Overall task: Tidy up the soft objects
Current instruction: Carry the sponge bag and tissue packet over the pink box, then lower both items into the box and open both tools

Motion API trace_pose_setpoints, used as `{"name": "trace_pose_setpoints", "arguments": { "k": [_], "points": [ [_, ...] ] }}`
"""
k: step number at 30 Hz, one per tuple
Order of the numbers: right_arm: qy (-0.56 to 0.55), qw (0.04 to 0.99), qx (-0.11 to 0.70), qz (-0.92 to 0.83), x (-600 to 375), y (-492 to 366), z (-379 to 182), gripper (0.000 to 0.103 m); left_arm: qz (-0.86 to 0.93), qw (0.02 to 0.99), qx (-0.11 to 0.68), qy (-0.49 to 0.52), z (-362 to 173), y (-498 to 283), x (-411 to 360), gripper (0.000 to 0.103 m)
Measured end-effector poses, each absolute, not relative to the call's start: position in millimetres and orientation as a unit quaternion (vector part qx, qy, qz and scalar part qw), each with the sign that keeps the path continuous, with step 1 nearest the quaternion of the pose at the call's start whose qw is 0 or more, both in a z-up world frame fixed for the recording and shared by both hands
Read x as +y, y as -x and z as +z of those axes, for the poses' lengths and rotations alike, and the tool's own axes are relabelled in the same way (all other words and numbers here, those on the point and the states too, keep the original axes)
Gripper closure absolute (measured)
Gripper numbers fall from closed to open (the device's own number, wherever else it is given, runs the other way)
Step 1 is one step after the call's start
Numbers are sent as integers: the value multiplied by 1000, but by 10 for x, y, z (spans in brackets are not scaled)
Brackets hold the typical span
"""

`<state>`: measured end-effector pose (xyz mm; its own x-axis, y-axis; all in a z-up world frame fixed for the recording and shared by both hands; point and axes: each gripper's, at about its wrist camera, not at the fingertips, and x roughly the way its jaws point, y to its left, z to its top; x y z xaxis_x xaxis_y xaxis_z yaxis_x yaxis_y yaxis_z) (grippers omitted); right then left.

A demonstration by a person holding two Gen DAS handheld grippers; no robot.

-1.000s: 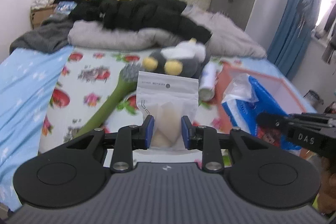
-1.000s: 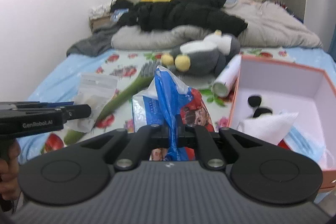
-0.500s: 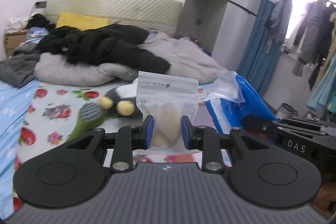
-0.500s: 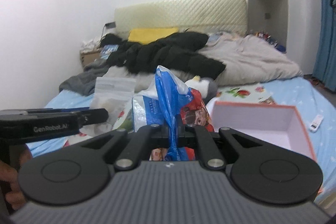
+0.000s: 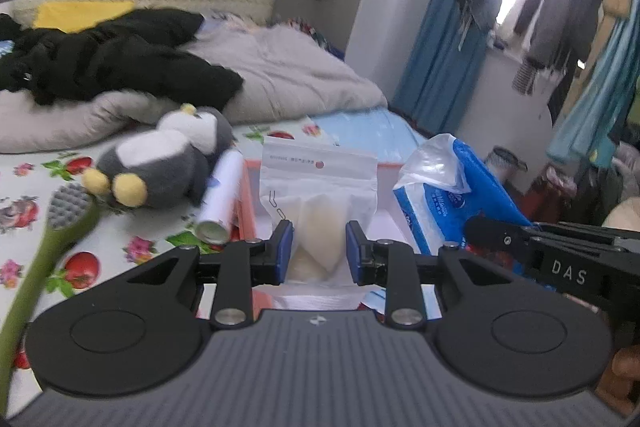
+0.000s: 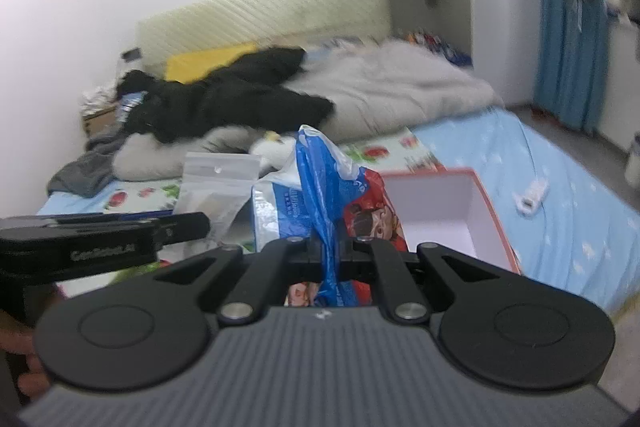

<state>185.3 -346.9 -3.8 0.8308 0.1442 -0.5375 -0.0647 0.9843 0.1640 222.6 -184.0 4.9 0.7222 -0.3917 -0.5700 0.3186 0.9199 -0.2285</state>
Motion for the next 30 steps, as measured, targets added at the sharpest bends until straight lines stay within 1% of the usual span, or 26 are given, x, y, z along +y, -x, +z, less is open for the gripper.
{"name": "trace_pose_setpoints", "arguments": {
  "k": [8,14,24,27,29,30],
  "points": [
    [-89,933,347,20,-3808,-2256,-575,96,-199,900,385,44,-531,-2814,-2249,69],
    [-105,919,381,9,-3974,-2472,-865,96,-201,882,425,34,-862,-3217,-2436,69],
    [-119,897,425,1,-4063,-2862,-1274,93,-206,866,456,7,-1249,-3554,-2576,68],
    [-148,886,439,8,-4079,-2908,-1305,93,-208,863,460,7,-1279,-3579,-2569,66],
    [-141,885,445,1,-4058,-2930,-1320,83,-207,862,462,6,-1281,-3592,-2558,64],
    [-140,884,447,-4,-4054,-2937,-1322,74,-205,863,462,6,-1268,-3592,-2545,61]
  ]
}}
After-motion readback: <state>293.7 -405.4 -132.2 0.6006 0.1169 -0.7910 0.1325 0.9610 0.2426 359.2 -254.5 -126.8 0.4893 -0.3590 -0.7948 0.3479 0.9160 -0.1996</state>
